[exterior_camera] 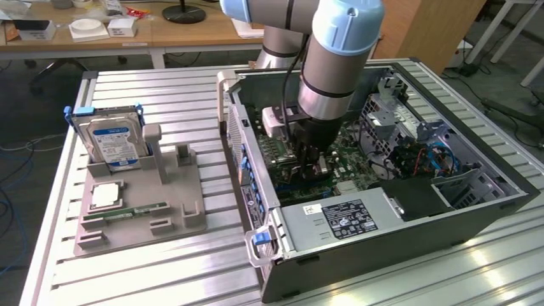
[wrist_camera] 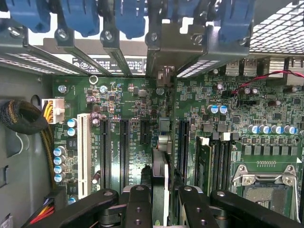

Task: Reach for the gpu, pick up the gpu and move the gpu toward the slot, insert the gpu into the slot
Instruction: 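Insert the gpu into the slot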

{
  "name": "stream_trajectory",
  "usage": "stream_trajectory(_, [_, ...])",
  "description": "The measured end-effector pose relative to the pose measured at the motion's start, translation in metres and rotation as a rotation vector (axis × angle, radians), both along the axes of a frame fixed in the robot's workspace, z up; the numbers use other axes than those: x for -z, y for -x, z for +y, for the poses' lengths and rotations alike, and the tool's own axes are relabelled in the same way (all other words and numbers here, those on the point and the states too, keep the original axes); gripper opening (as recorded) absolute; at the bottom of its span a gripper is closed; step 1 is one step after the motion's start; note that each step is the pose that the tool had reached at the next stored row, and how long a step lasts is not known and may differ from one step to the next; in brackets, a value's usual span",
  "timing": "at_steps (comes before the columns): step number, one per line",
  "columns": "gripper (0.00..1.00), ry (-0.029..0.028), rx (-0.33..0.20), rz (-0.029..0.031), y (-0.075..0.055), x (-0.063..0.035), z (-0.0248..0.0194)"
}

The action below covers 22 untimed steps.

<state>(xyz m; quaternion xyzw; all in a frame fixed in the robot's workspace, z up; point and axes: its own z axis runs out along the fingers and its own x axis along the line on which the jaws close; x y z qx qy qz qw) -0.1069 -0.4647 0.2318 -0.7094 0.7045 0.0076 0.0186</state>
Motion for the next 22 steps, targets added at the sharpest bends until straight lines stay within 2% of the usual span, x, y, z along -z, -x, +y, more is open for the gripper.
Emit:
stream_trajectory(7, [0.27,0.0015,0.000,-0.0008,0.0008,0.0043,-0.0002])
stream_trajectory(12, [0.27,0.0001,0.000,0.0004,0.0013,0.0046,0.0000])
stream_trajectory(19, [0.27,0.0006,0.000,-0.0008,0.0012,0.0046,-0.0001])
stream_trajectory(20, [0.27,-0.0022,0.001,0.0002,0.0018,0.0053,0.0002])
stream_trajectory(22, [0.27,-0.0015,0.001,-0.0006,0.0015,0.0049,0.0002])
